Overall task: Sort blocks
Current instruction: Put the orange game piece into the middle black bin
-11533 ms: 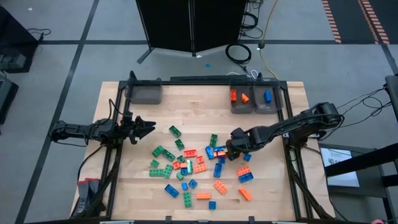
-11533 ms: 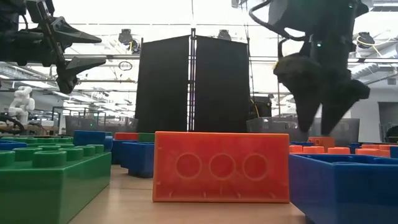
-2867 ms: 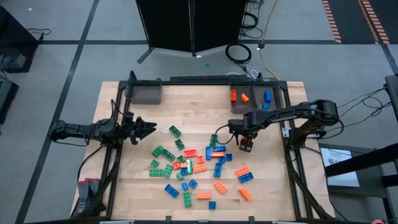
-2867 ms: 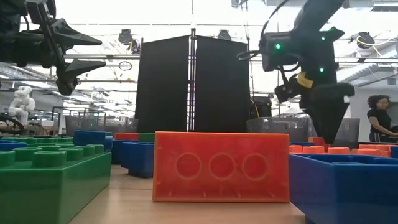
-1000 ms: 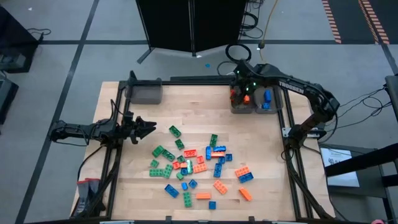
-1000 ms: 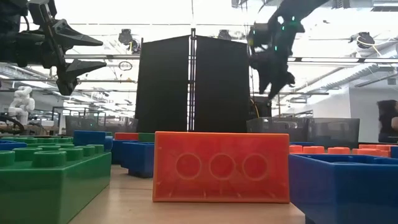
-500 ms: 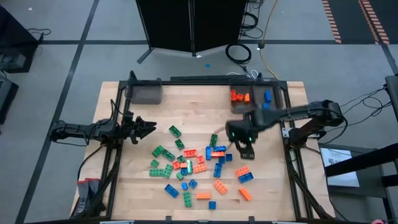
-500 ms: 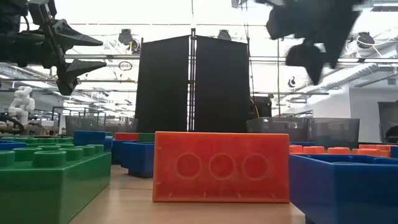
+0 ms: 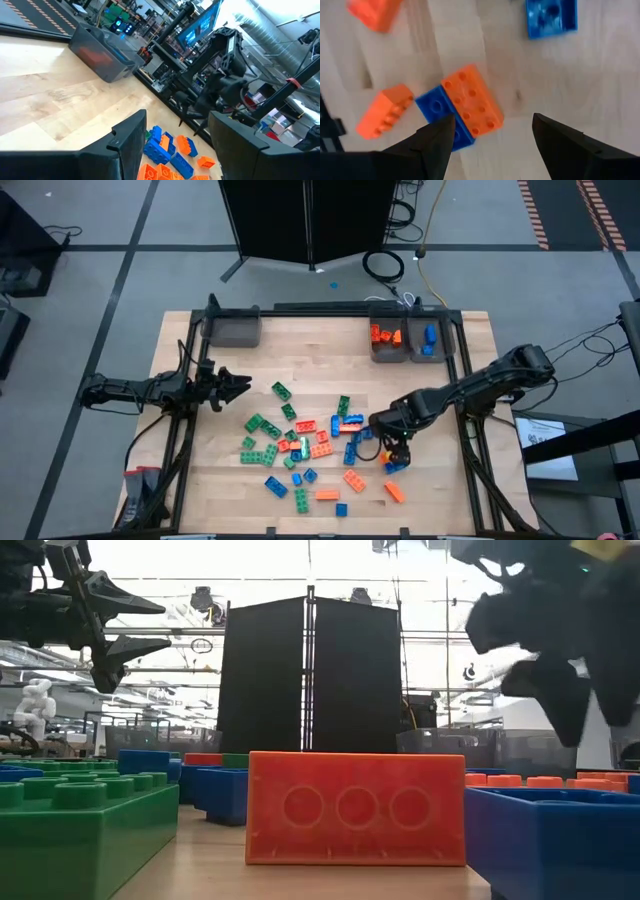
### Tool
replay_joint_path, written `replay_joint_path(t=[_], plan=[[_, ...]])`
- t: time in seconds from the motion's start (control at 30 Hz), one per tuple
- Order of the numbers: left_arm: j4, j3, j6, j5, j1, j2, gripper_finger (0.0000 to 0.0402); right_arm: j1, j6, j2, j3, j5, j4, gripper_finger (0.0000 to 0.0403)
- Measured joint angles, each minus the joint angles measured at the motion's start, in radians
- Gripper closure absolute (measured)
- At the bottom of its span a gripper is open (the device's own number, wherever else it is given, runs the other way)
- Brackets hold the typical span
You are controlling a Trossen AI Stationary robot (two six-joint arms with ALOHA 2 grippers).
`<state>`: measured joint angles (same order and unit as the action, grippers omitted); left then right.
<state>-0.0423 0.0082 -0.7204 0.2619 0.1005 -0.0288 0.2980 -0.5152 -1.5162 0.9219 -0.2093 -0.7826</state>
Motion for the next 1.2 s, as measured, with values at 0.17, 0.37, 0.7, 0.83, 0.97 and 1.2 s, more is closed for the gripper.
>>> replay_joint_path(t=[0.17,0.37,0.7,0.83,0.97,1.2], plan=[[0.001,0.0,0.0,0.0,0.0,0.0,0.0186,0.006,-0.034,0.0,-0.046,0.006,0.031,0.0144],[0.001,0.0,0.0,0.0,0.0,0.0,0.0186,0.008,-0.076,0.0,-0.068,0.107,0.047,0.0144],[0.002,0.0,-0.006,0.0,0.0,0.0,0.0186,0.033,-0.047,-0.005,-0.074,0.107,0.102,0.0144],[0.002,0.0,-0.006,0.0,0.0,0.0,0.0186,0.059,-0.018,-0.016,-0.074,0.108,0.114,0.0145],[0.002,0.0,-0.006,0.0,0.0,0.0,0.0186,0.071,-0.021,-0.038,-0.075,0.11,0.119,0.0145],[0.001,0.0,-0.006,0.003,0.0,-0.007,0.0186,0.063,-0.027,-0.099,-0.069,0.155,0.11,0.0145]])
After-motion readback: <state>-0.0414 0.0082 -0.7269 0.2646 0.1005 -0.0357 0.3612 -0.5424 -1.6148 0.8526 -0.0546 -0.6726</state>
